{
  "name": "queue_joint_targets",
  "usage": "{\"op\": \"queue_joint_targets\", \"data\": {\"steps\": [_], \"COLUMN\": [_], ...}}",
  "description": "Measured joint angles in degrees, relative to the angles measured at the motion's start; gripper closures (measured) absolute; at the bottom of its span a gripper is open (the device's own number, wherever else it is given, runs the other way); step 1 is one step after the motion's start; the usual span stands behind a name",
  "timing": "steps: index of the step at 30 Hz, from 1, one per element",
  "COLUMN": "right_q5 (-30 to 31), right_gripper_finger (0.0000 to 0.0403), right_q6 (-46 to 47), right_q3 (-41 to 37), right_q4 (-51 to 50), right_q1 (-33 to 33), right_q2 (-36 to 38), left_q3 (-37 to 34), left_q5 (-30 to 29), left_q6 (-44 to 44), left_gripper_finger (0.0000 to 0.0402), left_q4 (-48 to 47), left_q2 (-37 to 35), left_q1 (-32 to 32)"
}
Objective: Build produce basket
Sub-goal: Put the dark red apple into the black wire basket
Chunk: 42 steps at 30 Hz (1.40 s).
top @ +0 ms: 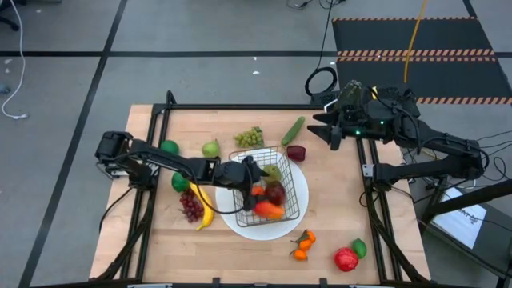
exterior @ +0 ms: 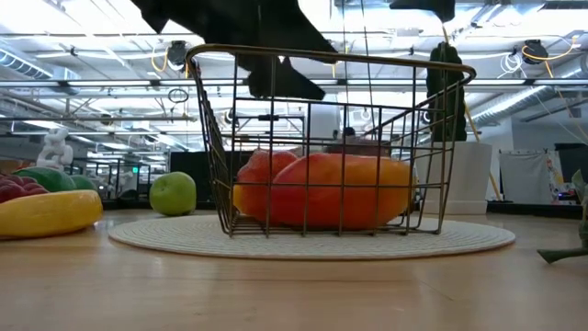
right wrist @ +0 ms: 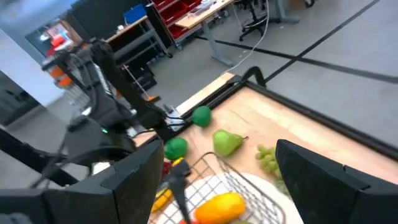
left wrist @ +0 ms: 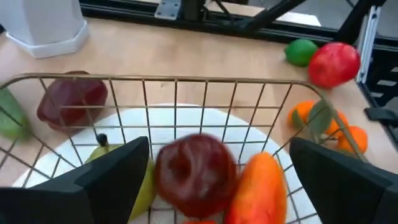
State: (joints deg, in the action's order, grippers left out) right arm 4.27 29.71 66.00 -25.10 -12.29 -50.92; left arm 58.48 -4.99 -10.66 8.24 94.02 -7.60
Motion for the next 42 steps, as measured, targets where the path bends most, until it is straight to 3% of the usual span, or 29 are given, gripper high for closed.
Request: {"op": "queue_joint_targets", "data": {"steps": [6, 13, 19, 23, 35, 39, 42], "right_q5": [-5.49, -14.84, -15.01, -14.98, -14.75, -9.86, -8.40], "right_gripper_finger": [0.0101, 0.0101, 0.0101, 0.0101, 0.0101, 0.0099, 0.0087], "right_q6": [-3.97, -8.17, -12.92, -13.49, -14.64, -13.43, -18.43], "right_q3": [0.00, 0.00, 0.00, -0.14, -10.09, -12.90, -13.94], "right_q4": [0.21, -1.37, -5.39, -6.83, -5.20, -5.59, -5.53], "right_q1": [-2.78, -6.50, -8.48, -9.15, -9.15, -9.10, -9.15], "right_q2": [0.13, 0.12, -1.74, -3.80, -9.01, -9.09, -9.30], "left_q3": [0.02, 0.00, 0.00, 0.00, 0.02, 0.02, 0.02], "left_q5": [-2.21, -4.19, -11.43, -14.75, -14.10, -13.75, -11.29], "left_q6": [-1.93, -12.52, -25.45, -28.56, -29.88, -28.20, -26.02], "left_gripper_finger": [0.0013, 0.0010, 0.0009, 0.0009, 0.0009, 0.0009, 0.0009], "left_q4": [-2.25, -4.44, -3.09, -4.43, -20.99, -29.04, -34.94], "left_q2": [-4.54, -9.14, -14.59, -18.70, -33.58, -36.72, -38.11], "left_q1": [0.78, 3.43, 5.06, 5.96, 8.44, 8.88, 10.16]}}
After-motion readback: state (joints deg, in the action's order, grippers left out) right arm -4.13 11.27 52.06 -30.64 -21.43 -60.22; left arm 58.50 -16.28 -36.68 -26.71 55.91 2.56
